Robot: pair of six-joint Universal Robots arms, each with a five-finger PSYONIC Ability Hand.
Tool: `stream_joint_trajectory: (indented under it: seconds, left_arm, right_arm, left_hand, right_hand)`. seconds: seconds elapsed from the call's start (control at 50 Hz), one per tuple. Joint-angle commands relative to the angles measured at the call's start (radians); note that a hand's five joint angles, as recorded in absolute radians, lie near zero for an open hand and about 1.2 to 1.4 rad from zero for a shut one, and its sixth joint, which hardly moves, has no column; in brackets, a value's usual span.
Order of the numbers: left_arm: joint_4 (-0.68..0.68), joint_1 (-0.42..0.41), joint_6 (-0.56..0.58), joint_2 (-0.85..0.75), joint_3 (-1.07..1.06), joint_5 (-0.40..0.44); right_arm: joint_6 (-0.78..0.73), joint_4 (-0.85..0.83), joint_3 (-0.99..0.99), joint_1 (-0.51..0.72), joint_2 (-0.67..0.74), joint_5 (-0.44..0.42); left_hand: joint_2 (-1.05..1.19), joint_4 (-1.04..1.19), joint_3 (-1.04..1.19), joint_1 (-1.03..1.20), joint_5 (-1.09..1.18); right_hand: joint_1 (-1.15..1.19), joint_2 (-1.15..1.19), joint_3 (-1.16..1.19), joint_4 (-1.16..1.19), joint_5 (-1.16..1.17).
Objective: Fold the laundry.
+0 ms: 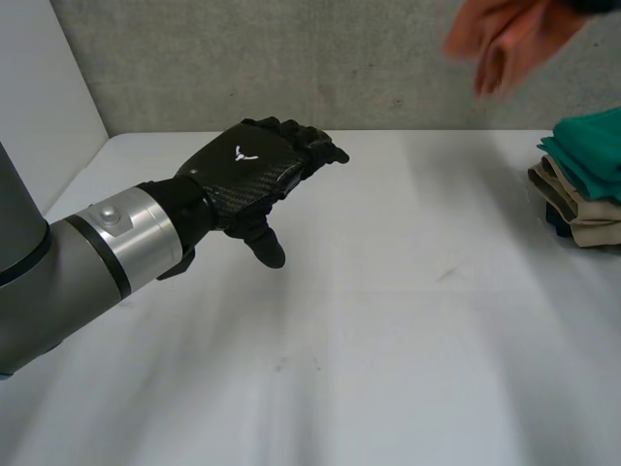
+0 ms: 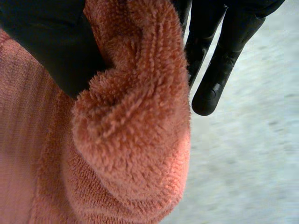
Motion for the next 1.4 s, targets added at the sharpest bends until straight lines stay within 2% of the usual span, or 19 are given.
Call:
stream_joint_trajectory:
  seconds: [0.02,0.1,0.26,0.34,0.42,0.54,0.68,0.76,0.82,0.96,0.98,1.0,1.02,1.04,1.22,1.4]
  left_arm:
    - [0.0,-0.004,0.0,0.0,-0.002,-0.002]
    - [0.0,-0.005,0.0,0.0,-0.002,-0.002]
    - [0.0,-0.009,0.0,0.0,-0.008,-0.002]
    - [0.002,-0.009,0.0,0.0,-0.012,-0.002]
    - [0.002,-0.01,-0.002,-0.003,-0.015,-0.003]
    - [0.002,-0.021,0.0,-0.005,-0.015,-0.003]
    - [0.002,-0.027,0.0,-0.005,-0.021,-0.003]
    - [0.003,-0.027,0.0,-0.005,-0.021,-0.003]
    - [0.003,-0.027,0.0,-0.005,-0.021,-0.003]
    - [0.003,-0.027,0.0,-0.006,-0.023,-0.003]
    - [0.003,-0.027,-0.002,-0.005,-0.023,-0.003]
    - [0.003,-0.027,0.0,-0.005,-0.023,-0.003]
    - [0.003,-0.027,0.0,-0.005,-0.023,-0.003]
    - [0.003,-0.027,0.0,-0.005,-0.023,-0.003]
    - [0.003,-0.027,0.0,-0.002,-0.021,-0.003]
    - [0.003,-0.028,0.0,0.001,-0.021,-0.003]
  right_arm:
    - [0.095,-0.184,-0.073,-0.171,0.084,-0.04]
    - [0.136,-0.256,-0.024,-0.237,0.137,-0.105]
    - [0.185,-0.442,0.198,-0.384,0.271,-0.249]
    - [0.17,-0.446,0.256,-0.444,0.341,-0.315]
    - [0.153,-0.449,0.309,-0.467,0.348,-0.359]
    - [0.144,-0.453,0.333,-0.477,0.314,-0.367]
    - [0.147,-0.437,0.332,-0.477,0.259,-0.344]
    - [0.139,-0.373,0.307,-0.474,0.262,-0.312]
    - [0.106,-0.292,0.263,-0.467,0.286,-0.28]
    - [-0.08,-0.123,0.228,-0.463,0.311,-0.215]
    - [-0.097,-0.112,0.234,-0.463,0.309,-0.206]
    - [-0.127,-0.095,0.255,-0.461,0.299,-0.193]
    - [-0.141,-0.086,0.261,-0.46,0.296,-0.189]
    - [-0.152,-0.08,0.267,-0.46,0.289,-0.185]
    - [-0.169,-0.066,0.442,-0.548,0.075,-0.179]
    - [-0.158,0.024,0.592,-0.656,-0.054,-0.18]
  left_hand:
    - [0.034,0.033,0.029,0.033,0.027]
    - [0.034,0.033,0.029,0.033,0.027]
    - [0.034,0.033,0.029,0.033,0.027]
    - [0.034,0.033,0.029,0.033,0.027]
    - [0.034,0.033,0.029,0.033,0.027]
    - [0.034,0.033,0.029,0.033,0.027]
    - [0.031,0.03,0.026,0.03,0.024]
    - [0.025,0.024,0.021,0.024,0.018]
    - [0.025,0.024,0.021,0.024,0.018]
    - [0.019,0.019,0.015,0.018,0.012]
    - [0.019,0.019,0.015,0.018,0.012]
    - [0.019,0.019,0.015,0.018,0.012]
    - [0.019,0.019,0.015,0.018,0.012]
    - [0.019,0.019,0.015,0.018,0.012]
    - [0.019,0.019,0.015,0.018,0.012]
    - [0.019,0.019,0.015,0.018,0.012]
  right_hand:
    - [0.5,0.238,0.233,0.21,0.293]
    - [0.5,0.238,0.233,0.21,0.293]
    - [0.5,0.238,0.233,0.21,0.293]
    - [0.5,0.238,0.233,0.21,0.293]
    - [0.5,0.238,0.233,0.21,0.293]
    - [0.5,0.238,0.233,0.21,0.293]
    - [0.5,0.238,0.233,0.21,0.293]
    - [0.5,0.238,0.233,0.21,0.293]
    - [0.5,0.238,0.233,0.21,0.293]
    - [0.5,0.238,0.233,0.21,0.293]
    - [0.425,0.163,0.159,0.135,0.218]
    - [-0.165,-0.427,-0.432,-0.456,-0.373]
    - [-0.581,-0.843,-0.848,-0.871,-0.788]
    - [-0.722,-0.984,-0.988,-1.012,-0.929]
    - [-0.722,-0.984,-0.988,-1.012,-0.929]
    - [-0.722,-0.984,-0.988,-1.012,-0.929]
